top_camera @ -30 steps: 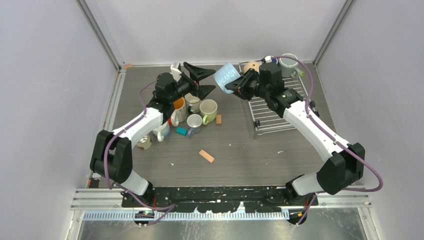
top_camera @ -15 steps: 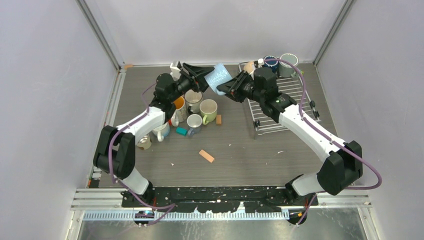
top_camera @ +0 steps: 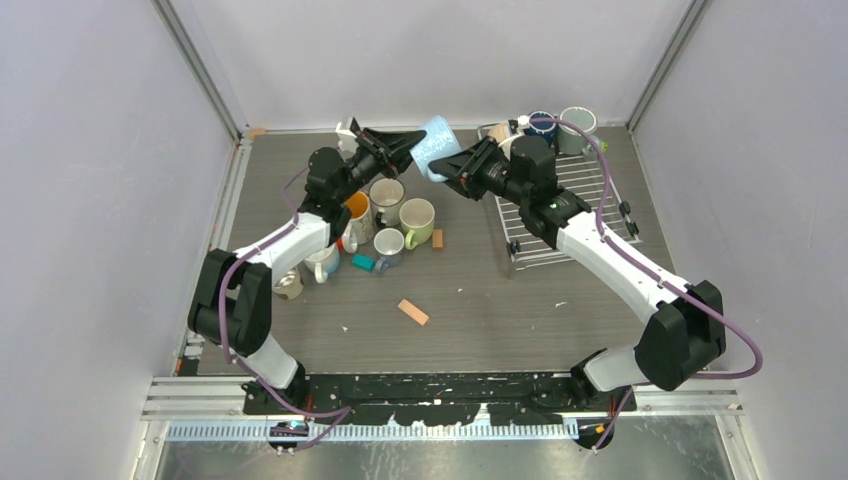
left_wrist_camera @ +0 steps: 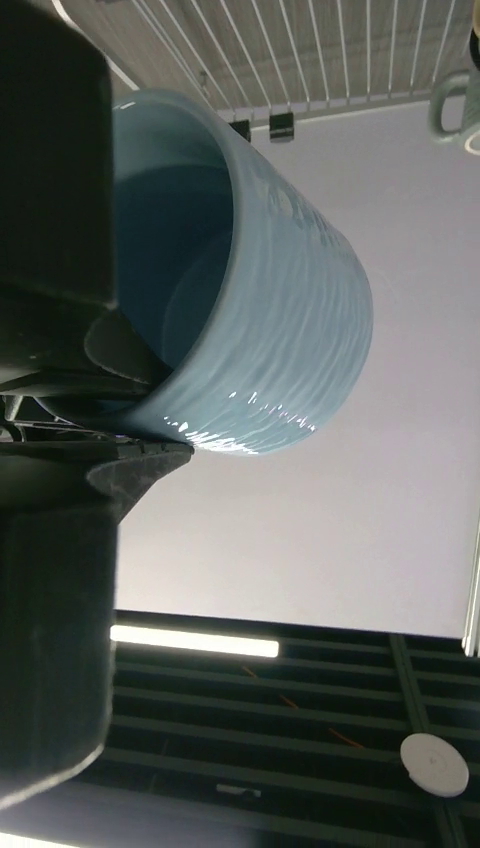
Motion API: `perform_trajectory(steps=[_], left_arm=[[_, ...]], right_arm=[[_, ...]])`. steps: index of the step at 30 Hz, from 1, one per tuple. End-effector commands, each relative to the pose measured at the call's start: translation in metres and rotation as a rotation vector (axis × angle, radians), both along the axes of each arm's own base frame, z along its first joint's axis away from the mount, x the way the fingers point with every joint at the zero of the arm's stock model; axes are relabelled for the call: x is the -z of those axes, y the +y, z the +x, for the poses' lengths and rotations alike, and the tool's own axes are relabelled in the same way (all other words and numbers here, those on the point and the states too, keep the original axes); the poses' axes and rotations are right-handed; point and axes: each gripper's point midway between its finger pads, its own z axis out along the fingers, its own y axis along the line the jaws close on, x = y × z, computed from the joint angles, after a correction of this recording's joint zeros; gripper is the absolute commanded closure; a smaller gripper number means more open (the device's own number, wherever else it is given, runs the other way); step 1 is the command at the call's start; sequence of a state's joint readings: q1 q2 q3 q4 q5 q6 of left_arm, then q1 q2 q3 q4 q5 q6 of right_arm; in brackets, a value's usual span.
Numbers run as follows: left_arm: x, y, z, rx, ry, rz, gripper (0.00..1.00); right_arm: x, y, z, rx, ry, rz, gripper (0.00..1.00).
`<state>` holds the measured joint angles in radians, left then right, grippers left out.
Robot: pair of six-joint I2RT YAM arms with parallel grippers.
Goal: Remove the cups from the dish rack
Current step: Unload the cup from the dish rack, then place the cup at the center of the board.
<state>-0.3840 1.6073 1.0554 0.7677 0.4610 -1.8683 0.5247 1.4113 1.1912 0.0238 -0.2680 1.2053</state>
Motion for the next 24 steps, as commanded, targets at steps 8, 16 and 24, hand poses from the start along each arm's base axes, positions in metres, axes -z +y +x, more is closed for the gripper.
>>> perform_trajectory(steps=[8, 16, 24], left_arm=[[-0.058, 0.011, -0.017, -0.017, -0.179, -0.119, 1.00], [-0.070, 0.013, -0.021, -0.035, -0.240, -0.098, 1.00], [-0.076, 0.015, -0.026, -0.055, -0.284, -0.024, 1.00]], right_arm=[[-0.050, 0.001, -0.013, -0.031, -0.194, 0.059, 0.98], [-0.038, -0.003, -0.016, -0.031, -0.186, 0.001, 0.41], [-0.017, -0.018, -0.026, -0.010, -0.165, -0.117, 0.08]])
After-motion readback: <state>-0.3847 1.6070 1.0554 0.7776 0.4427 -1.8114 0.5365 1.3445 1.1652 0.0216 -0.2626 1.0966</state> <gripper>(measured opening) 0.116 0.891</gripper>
